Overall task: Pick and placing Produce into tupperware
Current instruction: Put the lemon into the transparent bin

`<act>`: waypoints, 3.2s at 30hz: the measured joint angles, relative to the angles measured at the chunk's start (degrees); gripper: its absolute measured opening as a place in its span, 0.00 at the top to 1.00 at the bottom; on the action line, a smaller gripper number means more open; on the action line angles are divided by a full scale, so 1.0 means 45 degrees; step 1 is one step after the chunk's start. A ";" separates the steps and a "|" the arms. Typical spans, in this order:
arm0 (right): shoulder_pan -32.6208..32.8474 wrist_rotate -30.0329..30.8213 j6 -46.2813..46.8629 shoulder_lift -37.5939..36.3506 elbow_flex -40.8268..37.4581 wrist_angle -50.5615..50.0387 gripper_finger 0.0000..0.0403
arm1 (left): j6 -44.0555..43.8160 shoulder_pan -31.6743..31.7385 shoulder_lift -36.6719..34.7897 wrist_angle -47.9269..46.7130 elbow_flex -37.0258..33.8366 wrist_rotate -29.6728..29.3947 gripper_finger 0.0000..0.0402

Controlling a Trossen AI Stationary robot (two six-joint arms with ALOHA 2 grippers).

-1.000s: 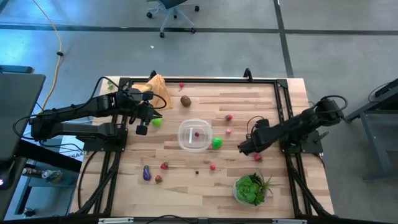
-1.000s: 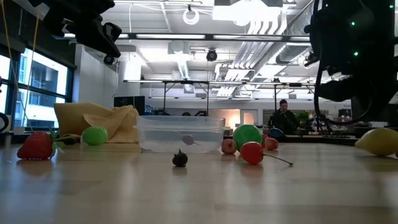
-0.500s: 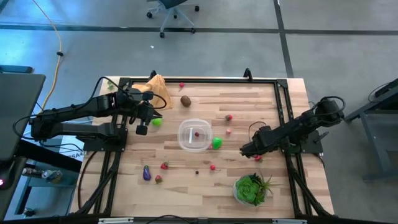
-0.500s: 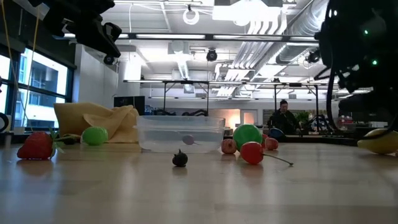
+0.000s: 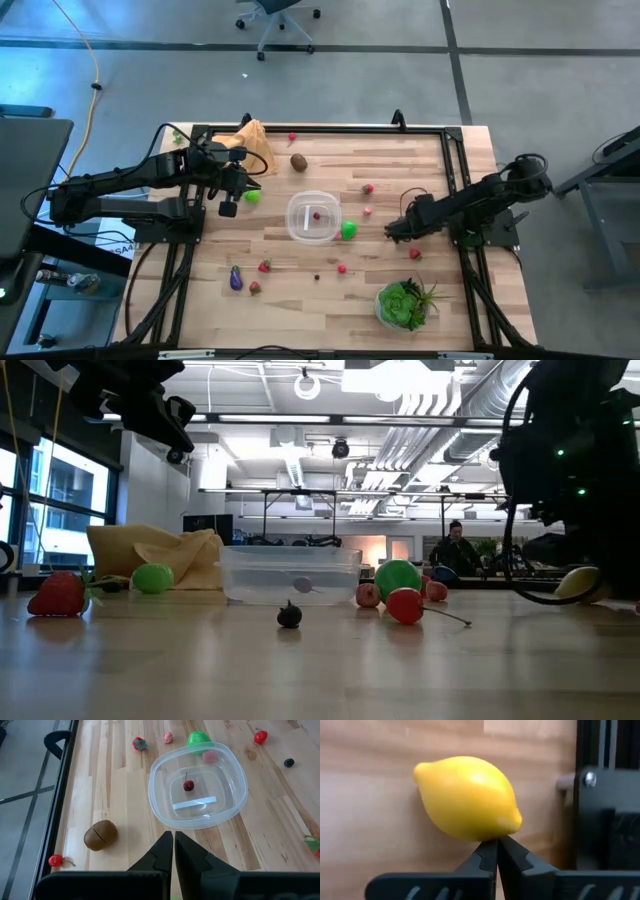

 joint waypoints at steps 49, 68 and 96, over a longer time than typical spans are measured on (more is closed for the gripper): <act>-1.0210 0.0153 -1.4160 0.0005 0.6577 -0.4561 0.93 | 0.0002 -0.0004 0.0001 0.0000 0.0000 0.0000 0.98; -1.1925 -0.0094 -1.4924 0.0005 0.6096 -0.4923 0.52 | 0.0000 -0.0002 0.0000 0.0000 0.0000 0.0000 0.98; -1.3912 -0.0359 -1.0439 0.0005 0.2472 0.0207 0.52 | 0.0000 -0.0005 0.0002 0.0000 0.0000 0.0000 0.98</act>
